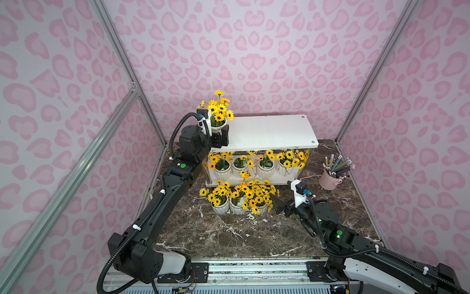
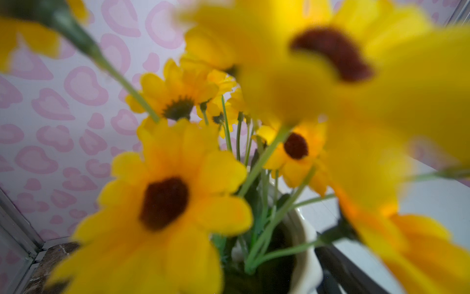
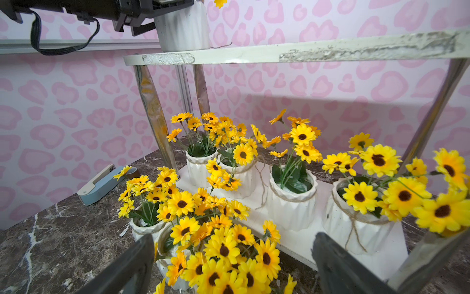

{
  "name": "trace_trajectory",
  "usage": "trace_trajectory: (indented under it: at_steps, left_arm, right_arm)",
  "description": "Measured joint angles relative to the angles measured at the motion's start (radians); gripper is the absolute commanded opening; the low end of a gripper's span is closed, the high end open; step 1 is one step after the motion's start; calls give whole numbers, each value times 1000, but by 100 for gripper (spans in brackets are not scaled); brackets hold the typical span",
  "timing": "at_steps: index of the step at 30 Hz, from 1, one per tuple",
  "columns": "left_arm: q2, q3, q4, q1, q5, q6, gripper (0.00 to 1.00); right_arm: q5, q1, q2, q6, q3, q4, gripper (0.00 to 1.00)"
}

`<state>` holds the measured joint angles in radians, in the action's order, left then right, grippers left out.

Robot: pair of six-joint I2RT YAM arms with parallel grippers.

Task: Take the sunflower pots off the shelves
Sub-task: Pick up the sunflower pot from the shelf.

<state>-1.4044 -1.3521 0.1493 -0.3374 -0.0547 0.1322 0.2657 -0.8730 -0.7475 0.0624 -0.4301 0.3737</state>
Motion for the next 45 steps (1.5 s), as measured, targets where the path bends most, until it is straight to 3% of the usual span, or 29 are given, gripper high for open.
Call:
trace_trajectory:
  at_steps: [24, 26, 39, 45]
  left_arm:
    - [-81, -24, -68, 0, -10, -11, 98]
    - [-82, -20, -70, 0, -14, -10, 93]
    - [-79, -19, -71, -1, -21, -19, 3]
    - [-61, -21, -42, -1, -23, -19, 4]
  right_arm:
    - [-18, 2, 3, -11, 13, 5, 99]
    - [-18, 2, 3, -11, 14, 3, 99]
    - [-26, 2, 13, -19, 19, 6, 99]
    - [-25, 2, 14, -19, 20, 6, 99]
